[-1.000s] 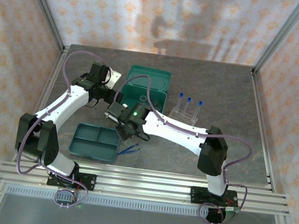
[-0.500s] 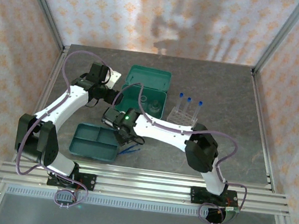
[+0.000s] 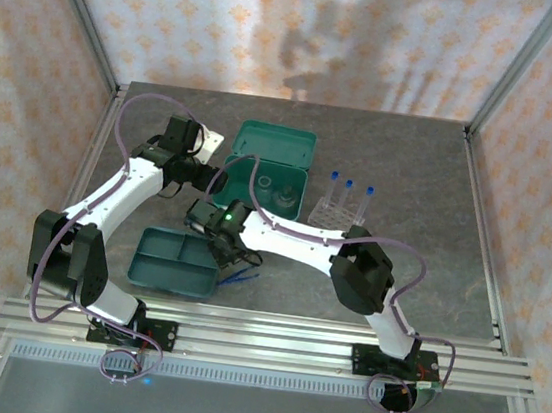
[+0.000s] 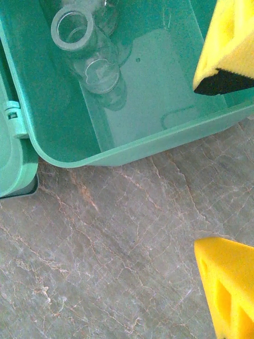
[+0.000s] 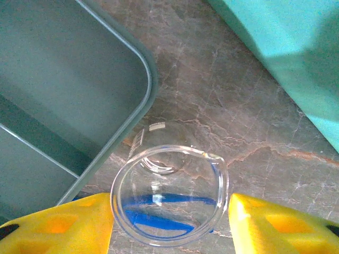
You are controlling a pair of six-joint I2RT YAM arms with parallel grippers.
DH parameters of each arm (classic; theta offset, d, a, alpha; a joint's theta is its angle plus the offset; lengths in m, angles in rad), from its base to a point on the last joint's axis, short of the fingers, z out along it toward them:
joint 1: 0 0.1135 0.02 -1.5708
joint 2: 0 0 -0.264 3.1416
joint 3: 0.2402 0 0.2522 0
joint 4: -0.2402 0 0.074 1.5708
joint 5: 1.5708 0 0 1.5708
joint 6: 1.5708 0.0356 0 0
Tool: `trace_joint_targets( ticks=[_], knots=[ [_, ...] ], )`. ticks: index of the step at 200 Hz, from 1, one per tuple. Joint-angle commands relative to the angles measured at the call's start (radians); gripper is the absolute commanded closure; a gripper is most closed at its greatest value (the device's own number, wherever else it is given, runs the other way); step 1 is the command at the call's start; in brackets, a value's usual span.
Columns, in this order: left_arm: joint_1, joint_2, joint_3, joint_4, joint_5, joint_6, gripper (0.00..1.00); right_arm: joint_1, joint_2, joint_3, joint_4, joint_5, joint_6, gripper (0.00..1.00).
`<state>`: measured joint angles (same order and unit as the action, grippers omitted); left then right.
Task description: Organize the chemistry lab equipment
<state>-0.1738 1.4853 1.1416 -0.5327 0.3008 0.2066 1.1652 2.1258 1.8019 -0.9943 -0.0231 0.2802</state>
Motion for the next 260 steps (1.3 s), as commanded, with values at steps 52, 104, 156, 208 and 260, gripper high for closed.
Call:
trace_joint_targets(
  ticks=[52,104,156,208,260],
  knots=[
    [0.012,-0.027,-0.013,0.007,0.004,-0.009,0.25,-0.022,0.036,0.053,0.004,0.018,0.008,0.42],
    [0.011,-0.022,-0.013,0.007,0.005,-0.008,0.25,-0.027,0.042,0.051,0.002,0.014,0.011,0.42],
    [0.011,-0.025,-0.013,0.010,0.005,-0.009,0.25,-0.028,0.050,0.051,-0.001,0.009,0.007,0.43],
    [0.011,-0.025,-0.014,0.010,0.005,-0.008,0.25,-0.027,0.040,0.060,-0.014,0.031,0.003,0.51],
    [0.011,-0.019,-0.009,0.010,0.005,-0.009,0.25,-0.014,-0.027,0.095,-0.076,0.062,-0.012,0.52]
  ],
)
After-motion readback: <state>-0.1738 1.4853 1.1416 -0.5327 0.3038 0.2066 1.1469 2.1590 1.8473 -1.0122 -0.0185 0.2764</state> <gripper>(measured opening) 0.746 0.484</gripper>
